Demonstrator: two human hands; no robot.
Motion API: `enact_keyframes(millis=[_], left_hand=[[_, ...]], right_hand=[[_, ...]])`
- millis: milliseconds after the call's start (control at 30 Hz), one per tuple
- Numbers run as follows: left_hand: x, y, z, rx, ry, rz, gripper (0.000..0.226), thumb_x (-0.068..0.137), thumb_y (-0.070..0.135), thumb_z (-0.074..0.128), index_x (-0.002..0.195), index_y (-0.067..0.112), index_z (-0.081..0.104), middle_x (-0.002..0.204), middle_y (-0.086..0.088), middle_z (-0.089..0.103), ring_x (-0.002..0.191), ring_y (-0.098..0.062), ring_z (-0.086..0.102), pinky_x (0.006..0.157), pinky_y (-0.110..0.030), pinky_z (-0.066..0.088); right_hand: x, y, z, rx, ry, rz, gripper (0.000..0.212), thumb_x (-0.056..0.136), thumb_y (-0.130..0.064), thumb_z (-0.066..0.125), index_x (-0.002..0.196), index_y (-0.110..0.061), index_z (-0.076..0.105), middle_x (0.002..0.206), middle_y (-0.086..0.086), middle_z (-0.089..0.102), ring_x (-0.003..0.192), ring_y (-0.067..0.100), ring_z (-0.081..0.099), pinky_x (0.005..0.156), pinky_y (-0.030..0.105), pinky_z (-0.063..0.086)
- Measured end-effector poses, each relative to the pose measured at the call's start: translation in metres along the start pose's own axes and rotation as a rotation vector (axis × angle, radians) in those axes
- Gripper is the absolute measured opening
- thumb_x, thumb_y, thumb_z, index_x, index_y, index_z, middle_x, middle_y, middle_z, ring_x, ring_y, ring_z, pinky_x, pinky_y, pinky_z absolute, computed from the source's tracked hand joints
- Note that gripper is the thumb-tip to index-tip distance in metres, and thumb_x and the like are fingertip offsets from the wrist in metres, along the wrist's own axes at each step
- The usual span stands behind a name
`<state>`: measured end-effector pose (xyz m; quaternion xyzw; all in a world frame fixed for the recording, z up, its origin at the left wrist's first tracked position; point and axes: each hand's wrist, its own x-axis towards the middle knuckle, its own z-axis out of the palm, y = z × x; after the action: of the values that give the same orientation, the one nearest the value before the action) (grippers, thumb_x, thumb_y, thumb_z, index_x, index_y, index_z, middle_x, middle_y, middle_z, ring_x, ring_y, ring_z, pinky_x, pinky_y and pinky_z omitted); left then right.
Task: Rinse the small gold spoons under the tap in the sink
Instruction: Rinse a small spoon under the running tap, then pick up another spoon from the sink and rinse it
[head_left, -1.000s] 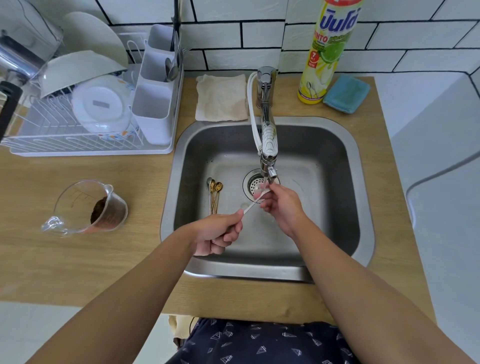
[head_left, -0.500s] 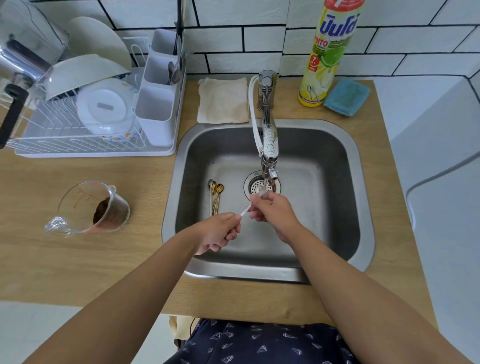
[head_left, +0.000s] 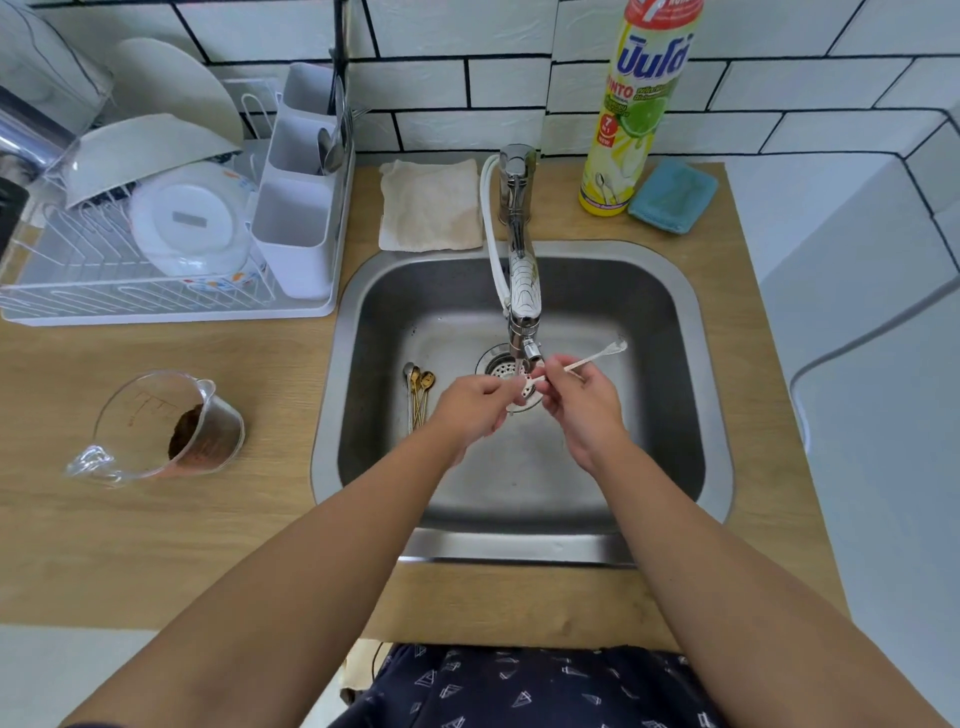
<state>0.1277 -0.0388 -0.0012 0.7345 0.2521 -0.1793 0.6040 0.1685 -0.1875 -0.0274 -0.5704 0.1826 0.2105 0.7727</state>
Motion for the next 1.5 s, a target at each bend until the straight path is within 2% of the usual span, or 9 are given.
enact_keyframes(millis=[100, 233, 433, 533, 600, 733, 867, 1200, 1500], left_hand=[[0.009, 0.008, 0.010, -0.105, -0.006, 0.035, 0.028, 0.102, 0.032, 0.058, 0.086, 0.015, 0.073, 0.056, 0.005, 0.059, 0.046, -0.009, 0.051, 0.049, -0.020, 0.039], [0.005, 0.007, 0.012, -0.457, -0.269, -0.022, 0.017, 0.110, 0.019, 0.041, 0.119, 0.016, 0.054, 0.109, -0.002, 0.073, 0.098, -0.014, 0.074, 0.075, -0.022, 0.054], [-0.012, -0.007, 0.018, -0.232, -0.350, -0.120, 0.021, 0.109, 0.027, 0.042, 0.098, 0.012, 0.052, 0.075, 0.001, 0.073, 0.058, -0.015, 0.071, 0.048, -0.018, 0.044], [-0.015, -0.020, 0.011, -0.051, -0.405, -0.100, 0.026, 0.104, 0.037, 0.053, 0.093, 0.014, 0.057, 0.072, 0.001, 0.073, 0.055, -0.013, 0.067, 0.048, -0.019, 0.043], [-0.008, -0.032, -0.005, 0.172, -0.304, -0.080, 0.026, 0.098, 0.040, 0.063, 0.092, 0.015, 0.062, 0.078, 0.001, 0.074, 0.062, -0.013, 0.067, 0.056, -0.022, 0.047], [0.016, -0.064, -0.043, 0.696, 0.238, 0.025, 0.015, 0.102, 0.017, 0.054, 0.113, 0.009, 0.062, 0.113, -0.012, 0.065, 0.098, -0.024, 0.062, 0.088, -0.038, 0.053], [0.033, -0.077, -0.055, 0.925, 0.253, -0.083, 0.031, 0.102, 0.011, 0.049, 0.133, 0.006, 0.049, 0.131, -0.018, 0.047, 0.107, -0.033, 0.057, 0.092, -0.046, 0.053], [0.039, -0.079, -0.059, 1.022, 0.218, -0.266, 0.019, 0.097, 0.003, 0.053, 0.115, 0.000, 0.060, 0.104, -0.016, 0.062, 0.095, -0.032, 0.066, 0.073, -0.037, 0.058], [0.043, -0.071, -0.061, 0.875, 0.145, -0.195, 0.022, 0.099, 0.026, 0.051, 0.101, 0.006, 0.059, 0.087, -0.009, 0.060, 0.073, -0.019, 0.060, 0.056, -0.029, 0.044]], right_hand=[[0.005, -0.011, -0.003, 0.001, 0.027, -0.032, 0.009, 0.106, -0.014, 0.056, 0.102, -0.010, 0.062, 0.082, -0.002, 0.078, 0.063, 0.003, 0.064, 0.063, 0.018, 0.054], [0.012, -0.024, -0.009, -0.019, 0.084, -0.054, 0.015, 0.108, -0.024, 0.054, 0.099, -0.018, 0.065, 0.084, -0.006, 0.079, 0.067, 0.002, 0.061, 0.066, 0.019, 0.049], [-0.001, -0.002, 0.017, 0.302, -0.019, 0.121, 0.027, 0.112, -0.025, 0.041, 0.097, -0.010, 0.057, 0.070, -0.001, 0.075, 0.063, 0.010, 0.069, 0.060, 0.024, 0.057], [0.001, 0.003, 0.021, 0.403, 0.015, 0.132, 0.025, 0.113, -0.022, 0.038, 0.098, -0.010, 0.054, 0.067, -0.001, 0.071, 0.047, 0.005, 0.055, 0.047, 0.020, 0.049], [0.003, 0.003, 0.016, 0.425, 0.037, 0.137, 0.024, 0.113, -0.019, 0.038, 0.097, -0.011, 0.054, 0.073, 0.002, 0.064, 0.042, 0.004, 0.038, 0.041, 0.018, 0.035], [0.003, -0.001, 0.004, 0.459, 0.053, 0.185, 0.026, 0.111, -0.026, 0.043, 0.096, -0.013, 0.060, 0.077, 0.004, 0.063, 0.038, 0.004, 0.027, 0.038, 0.017, 0.020], [-0.002, -0.002, 0.003, 0.467, 0.008, 0.239, 0.027, 0.108, -0.037, 0.048, 0.095, -0.017, 0.060, 0.077, 0.005, 0.075, 0.033, 0.003, 0.024, 0.037, 0.018, 0.015], [-0.009, 0.004, -0.004, 0.375, 0.012, 0.298, 0.026, 0.105, -0.040, 0.053, 0.097, -0.017, 0.062, 0.077, 0.005, 0.076, 0.033, 0.004, 0.023, 0.035, 0.018, 0.017], [-0.006, 0.008, -0.009, 0.353, 0.011, 0.299, 0.026, 0.105, -0.041, 0.054, 0.097, -0.017, 0.064, 0.077, 0.003, 0.074, 0.034, 0.004, 0.023, 0.037, 0.019, 0.017]])
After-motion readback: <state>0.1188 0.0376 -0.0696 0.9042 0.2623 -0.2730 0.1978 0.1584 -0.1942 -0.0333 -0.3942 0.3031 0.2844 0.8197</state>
